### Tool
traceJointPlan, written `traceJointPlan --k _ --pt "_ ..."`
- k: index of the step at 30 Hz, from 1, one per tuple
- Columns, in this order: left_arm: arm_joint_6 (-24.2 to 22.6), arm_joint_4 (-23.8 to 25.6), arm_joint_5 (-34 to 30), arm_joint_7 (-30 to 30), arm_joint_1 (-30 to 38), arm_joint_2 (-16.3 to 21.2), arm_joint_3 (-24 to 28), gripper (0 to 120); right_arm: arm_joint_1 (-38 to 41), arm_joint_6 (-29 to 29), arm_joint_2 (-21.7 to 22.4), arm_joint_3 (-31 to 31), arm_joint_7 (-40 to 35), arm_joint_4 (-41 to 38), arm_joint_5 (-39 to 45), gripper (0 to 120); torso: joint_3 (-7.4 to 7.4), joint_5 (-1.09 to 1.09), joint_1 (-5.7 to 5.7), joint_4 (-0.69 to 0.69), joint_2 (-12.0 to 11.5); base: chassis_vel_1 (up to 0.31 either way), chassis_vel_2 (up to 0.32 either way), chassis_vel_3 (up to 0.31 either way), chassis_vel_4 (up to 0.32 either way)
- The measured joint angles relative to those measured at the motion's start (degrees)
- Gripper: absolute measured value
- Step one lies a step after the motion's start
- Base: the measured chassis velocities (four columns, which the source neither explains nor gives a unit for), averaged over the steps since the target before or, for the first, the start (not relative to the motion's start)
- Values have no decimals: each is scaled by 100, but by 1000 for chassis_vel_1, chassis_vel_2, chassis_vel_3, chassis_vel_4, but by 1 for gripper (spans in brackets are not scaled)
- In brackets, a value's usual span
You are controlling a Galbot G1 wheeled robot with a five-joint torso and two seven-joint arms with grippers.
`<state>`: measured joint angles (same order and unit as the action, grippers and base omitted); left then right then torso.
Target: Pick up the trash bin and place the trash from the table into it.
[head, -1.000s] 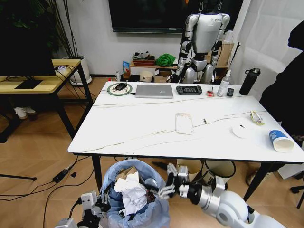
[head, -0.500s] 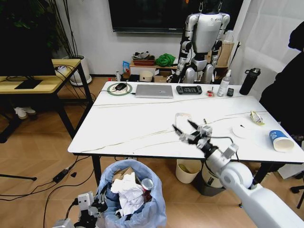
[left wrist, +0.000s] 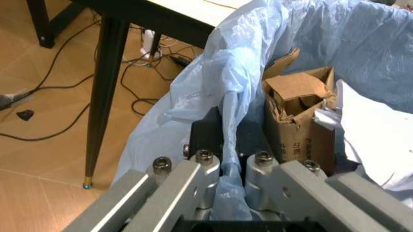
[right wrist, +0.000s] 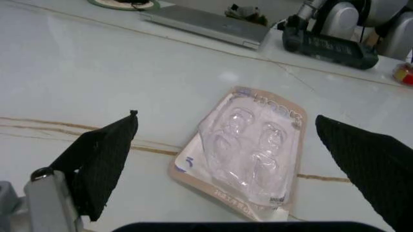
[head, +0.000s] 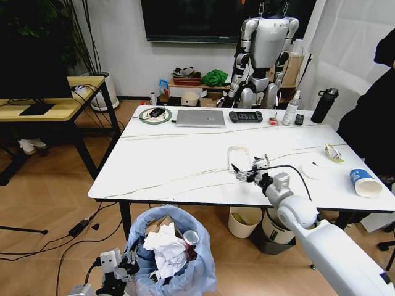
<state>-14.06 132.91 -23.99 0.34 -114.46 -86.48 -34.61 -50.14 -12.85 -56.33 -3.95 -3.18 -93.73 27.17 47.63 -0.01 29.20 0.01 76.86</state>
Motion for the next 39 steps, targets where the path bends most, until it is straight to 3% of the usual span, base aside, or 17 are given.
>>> traceJointPlan --k 8,27,37,39 --pt "6 20 15 13 -11 -11 -9 0 372 1 -134 166 -9 618 -291 100 0 1 0 0 0 0 0 0 0" --pt "7 18 -2 17 -2 -15 -24 0 751 116 -306 511 8 1103 -592 99 -1 1 0 0 0 0 0 0 0" --pt "2 21 -29 19 23 7 -35 0 690 40 -192 481 8 1166 -712 60 -1 1 -1 -1 0 0 0 0 0" --pt "1 21 -31 19 24 8 -33 0 672 38 -189 483 9 1160 -712 58 -1 1 -1 -1 0 0 0 0 0"
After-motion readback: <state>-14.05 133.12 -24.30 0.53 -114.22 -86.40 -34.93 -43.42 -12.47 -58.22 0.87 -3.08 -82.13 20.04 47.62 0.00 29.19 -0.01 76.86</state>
